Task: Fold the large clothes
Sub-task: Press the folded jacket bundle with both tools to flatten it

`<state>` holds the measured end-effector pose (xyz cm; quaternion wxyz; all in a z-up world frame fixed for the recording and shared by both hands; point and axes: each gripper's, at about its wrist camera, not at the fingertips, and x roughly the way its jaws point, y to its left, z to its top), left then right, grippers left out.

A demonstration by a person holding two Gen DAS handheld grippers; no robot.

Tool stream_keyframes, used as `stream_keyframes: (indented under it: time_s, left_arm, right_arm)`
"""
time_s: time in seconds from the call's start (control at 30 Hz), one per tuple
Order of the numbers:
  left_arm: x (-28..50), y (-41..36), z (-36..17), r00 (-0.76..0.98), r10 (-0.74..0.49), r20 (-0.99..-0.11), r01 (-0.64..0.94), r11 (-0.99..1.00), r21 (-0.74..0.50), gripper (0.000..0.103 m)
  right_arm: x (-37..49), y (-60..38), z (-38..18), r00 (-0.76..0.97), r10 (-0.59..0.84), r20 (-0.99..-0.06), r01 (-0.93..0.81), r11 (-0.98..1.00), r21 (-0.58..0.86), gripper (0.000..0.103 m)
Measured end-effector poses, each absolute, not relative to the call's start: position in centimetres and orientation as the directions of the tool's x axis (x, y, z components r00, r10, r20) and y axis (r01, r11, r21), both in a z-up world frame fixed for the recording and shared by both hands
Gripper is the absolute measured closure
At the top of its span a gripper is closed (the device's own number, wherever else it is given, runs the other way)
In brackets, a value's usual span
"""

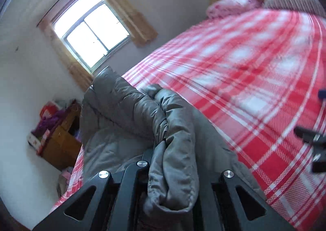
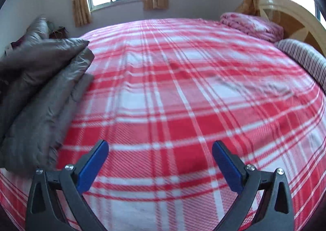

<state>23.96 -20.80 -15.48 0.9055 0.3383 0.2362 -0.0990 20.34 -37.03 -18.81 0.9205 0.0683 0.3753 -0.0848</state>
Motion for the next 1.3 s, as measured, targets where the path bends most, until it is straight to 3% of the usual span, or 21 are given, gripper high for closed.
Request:
stream_keyframes:
  time_s: [0.13,0.2,0.23,0.27,0.33,0.4,0.5,0.6,0.7,0.83,1.0,1.07,1.3]
  left_arm:
    - [22.4,-21.2,-14.9,0.872,-0.023,-0.489,0.348,0.732,0.586,0.089]
    - [21.0,-20.7,-12.5,0.877,-0.036,-0.48,0.341,0.75,0.567,0.08]
    - [20.5,-20.7,-11.7,0.884,-0.047,-0.465,0.338,0.751,0.566,0.063]
    - [19.1,-20.4,-9.7,0.898,-0.081,-0.433,0.337,0.76,0.556,0.035]
    - [17.2,-19.4,-6.8,0.924,-0.132,-0.359,0.317,0.788,0.527,0.001]
    - [16.7,-17.8,-4.8,0.939,-0.135,-0.316,0.287,0.814,0.505,0.001]
    - [18.7,-14.4,-3.5,0.945,-0.048,-0.323,0.202,0.864,0.461,0.001]
    - [24.2,-8.6,-4.3,0.9,0.193,-0.391,-0.022,0.916,0.402,0.001]
    - [30.2,-1.2,-6.1,0.749,0.412,-0.518,-0.291,0.908,0.302,0.001]
    - [34.2,3.4,-7.6,0.651,0.456,-0.607,-0.418,0.882,0.215,0.001]
    - [36.7,3.5,-8.6,0.634,0.45,-0.629,-0.455,0.875,0.167,0.001]
    - [37.4,3.0,-8.6,0.638,0.442,-0.631,-0.444,0.88,0.167,0.001]
    - [39.8,1.3,-11.6,0.658,0.319,-0.682,-0.348,0.932,0.099,0.001]
  right_arm:
    - [19.7,-38.6,-19.3,0.713,-0.063,-0.698,0.217,0.967,0.135,0.0]
    - [19.7,-38.8,-19.1,0.72,-0.064,-0.691,0.215,0.967,0.134,0.0]
    - [19.9,-38.9,-19.2,0.717,-0.064,-0.695,0.215,0.968,0.133,0.0]
    - [20.0,-39.1,-19.3,0.714,-0.062,-0.697,0.217,0.967,0.137,0.0]
    - [20.1,-39.2,-19.4,0.709,-0.064,-0.703,0.222,0.965,0.137,0.0]
    - [20.4,-39.1,-19.3,0.709,-0.075,-0.701,0.225,0.966,0.125,0.0]
    - [20.6,-39.1,-17.9,0.727,-0.103,-0.679,0.235,0.966,0.105,0.002]
    - [21.7,-38.8,-14.3,0.749,-0.103,-0.655,0.226,0.968,0.107,0.016]
    - [23.5,-37.0,-9.7,0.786,-0.096,-0.611,0.195,0.976,0.097,0.022]
    - [27.9,-31.0,-3.2,0.81,-0.042,-0.585,0.094,0.994,0.058,0.023]
    - [34.8,-21.6,0.6,0.813,-0.012,-0.582,0.004,1.0,-0.015,0.031]
    - [37.1,-19.8,-0.5,0.797,0.001,-0.604,0.009,1.0,0.015,0.037]
    - [40.6,-18.0,-8.0,0.739,-0.069,-0.67,0.076,0.997,-0.02,0.038]
